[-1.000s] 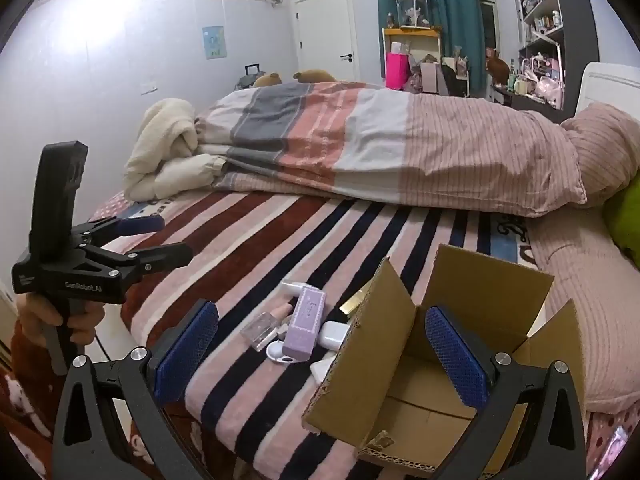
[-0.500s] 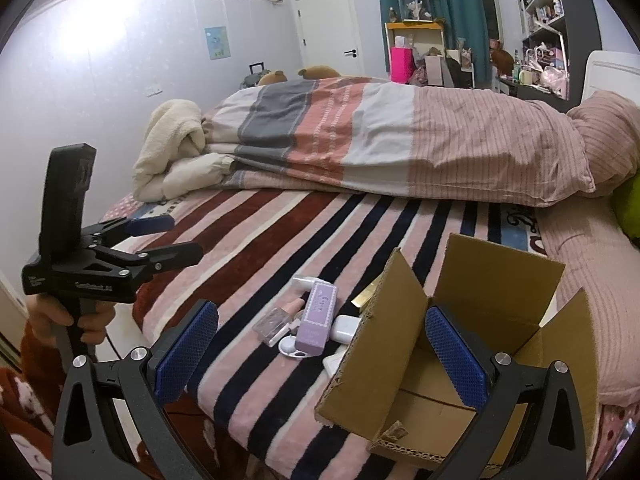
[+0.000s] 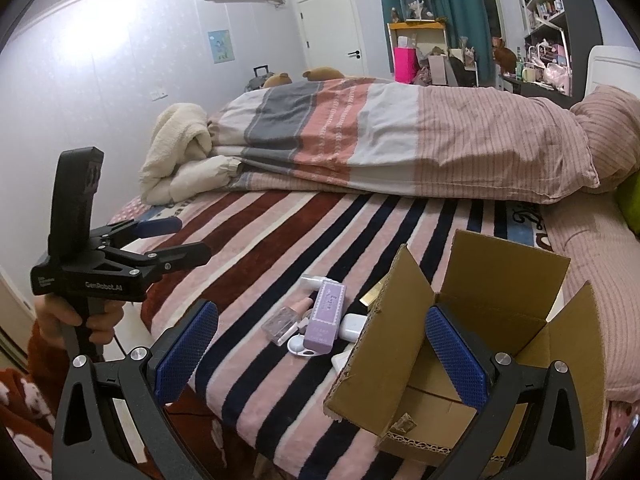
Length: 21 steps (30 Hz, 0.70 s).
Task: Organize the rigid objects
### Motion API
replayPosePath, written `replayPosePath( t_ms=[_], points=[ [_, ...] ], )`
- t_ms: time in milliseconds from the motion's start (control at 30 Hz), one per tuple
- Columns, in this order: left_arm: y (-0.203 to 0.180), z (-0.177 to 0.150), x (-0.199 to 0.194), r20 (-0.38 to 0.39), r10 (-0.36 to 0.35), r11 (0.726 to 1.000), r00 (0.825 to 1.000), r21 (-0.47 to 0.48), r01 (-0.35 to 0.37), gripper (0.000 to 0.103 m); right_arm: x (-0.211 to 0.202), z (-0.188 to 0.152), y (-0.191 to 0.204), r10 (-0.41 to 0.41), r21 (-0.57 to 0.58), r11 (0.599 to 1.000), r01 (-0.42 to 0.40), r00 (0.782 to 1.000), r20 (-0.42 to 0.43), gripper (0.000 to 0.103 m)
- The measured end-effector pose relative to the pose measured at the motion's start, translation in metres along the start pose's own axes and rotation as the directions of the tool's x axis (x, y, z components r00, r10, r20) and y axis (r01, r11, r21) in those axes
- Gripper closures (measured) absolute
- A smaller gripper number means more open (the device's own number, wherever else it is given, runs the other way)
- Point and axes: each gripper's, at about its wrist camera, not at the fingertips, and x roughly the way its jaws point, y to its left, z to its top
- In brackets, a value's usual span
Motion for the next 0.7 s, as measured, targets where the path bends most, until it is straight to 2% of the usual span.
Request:
replayPosePath(
  t_ms=[700],
  points=[
    [-0.0039, -0.0015, -0.0012, -0.008, -0.006, 1.000, 1.000, 0.004, 0.006, 0.000, 0.0014, -0.0022, 0.0029, 0.020, 0.000, 1.000, -0.020, 1.000, -0.003, 0.000]
  ],
)
